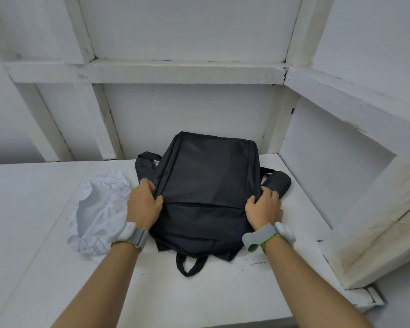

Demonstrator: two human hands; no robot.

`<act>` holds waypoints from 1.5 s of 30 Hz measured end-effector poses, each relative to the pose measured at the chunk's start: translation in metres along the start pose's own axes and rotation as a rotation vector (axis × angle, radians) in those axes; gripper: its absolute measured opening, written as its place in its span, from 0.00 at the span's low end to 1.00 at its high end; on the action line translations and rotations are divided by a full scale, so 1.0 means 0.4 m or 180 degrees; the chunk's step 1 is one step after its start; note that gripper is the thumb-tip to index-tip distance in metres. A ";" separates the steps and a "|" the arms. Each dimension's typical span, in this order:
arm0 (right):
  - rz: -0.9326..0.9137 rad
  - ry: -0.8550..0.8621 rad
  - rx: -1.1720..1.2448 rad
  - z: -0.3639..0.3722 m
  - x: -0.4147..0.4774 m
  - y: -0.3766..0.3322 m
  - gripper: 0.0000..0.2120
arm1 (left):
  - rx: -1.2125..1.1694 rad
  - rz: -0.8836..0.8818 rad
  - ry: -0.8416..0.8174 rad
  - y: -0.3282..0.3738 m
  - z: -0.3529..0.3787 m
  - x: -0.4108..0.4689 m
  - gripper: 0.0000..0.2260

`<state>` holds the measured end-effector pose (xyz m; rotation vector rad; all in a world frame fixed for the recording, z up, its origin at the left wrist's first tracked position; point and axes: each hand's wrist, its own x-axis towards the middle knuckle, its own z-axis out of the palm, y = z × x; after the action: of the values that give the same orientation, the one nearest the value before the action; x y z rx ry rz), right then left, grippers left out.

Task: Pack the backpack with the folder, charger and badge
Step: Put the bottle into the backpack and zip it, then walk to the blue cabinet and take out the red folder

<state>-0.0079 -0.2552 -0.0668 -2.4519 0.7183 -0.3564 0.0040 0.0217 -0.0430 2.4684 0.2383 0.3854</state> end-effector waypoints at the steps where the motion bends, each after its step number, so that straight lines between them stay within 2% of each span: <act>1: -0.0017 0.0059 0.0014 0.000 -0.004 -0.006 0.23 | -0.0035 0.0048 0.0020 0.006 0.000 -0.002 0.10; 5: -0.0167 0.0294 0.0037 0.000 -0.019 -0.033 0.23 | -0.0354 0.0245 -0.0039 0.042 -0.009 -0.010 0.07; 10: -0.0543 0.0241 0.0007 -0.017 -0.032 -0.073 0.12 | -0.1128 0.0171 -0.0322 0.105 -0.032 -0.024 0.06; 13: -0.0880 0.0075 0.0433 -0.043 -0.051 -0.103 0.10 | -0.1481 0.0260 -0.0673 0.138 -0.041 -0.036 0.04; 16: -0.1303 -0.0223 0.0979 -0.077 -0.099 -0.101 0.10 | -0.1645 0.0604 -0.1046 0.155 -0.043 -0.059 0.02; 20: -0.1272 -0.0448 0.1378 -0.159 -0.196 -0.078 0.12 | -0.1747 0.1008 -0.1567 0.184 -0.045 -0.110 0.01; 27: -0.0523 -0.0396 0.1625 -0.322 -0.399 0.080 0.12 | -0.1656 0.1144 -0.2512 0.253 -0.038 -0.366 0.02; 32: -0.0210 -0.0316 0.1910 -0.446 -0.595 0.247 0.13 | -0.1673 0.1515 -0.3286 0.281 -0.036 -0.613 0.02; 36: 0.0146 -0.0144 0.2050 -0.531 -0.785 0.449 0.12 | -0.1571 0.1336 -0.4047 0.301 -0.002 -0.851 0.04; 39: 0.0790 0.0011 0.2019 -0.567 -0.924 0.628 0.11 | -0.1296 0.1233 -0.4759 0.330 0.044 -1.039 0.05; 43: 0.1611 0.0190 0.1957 -0.596 -1.047 0.889 0.09 | -0.1199 0.1403 -0.5278 0.395 0.148 -1.274 0.03; 45: 0.1988 0.0220 0.1975 -0.614 -1.095 1.017 0.06 | -0.1011 0.1509 -0.5483 0.449 0.206 -1.373 0.05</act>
<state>-0.6324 -0.4018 -0.1436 -1.5512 1.1504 -0.3472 -0.4718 -0.3084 -0.1162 1.7048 -1.0048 -1.3752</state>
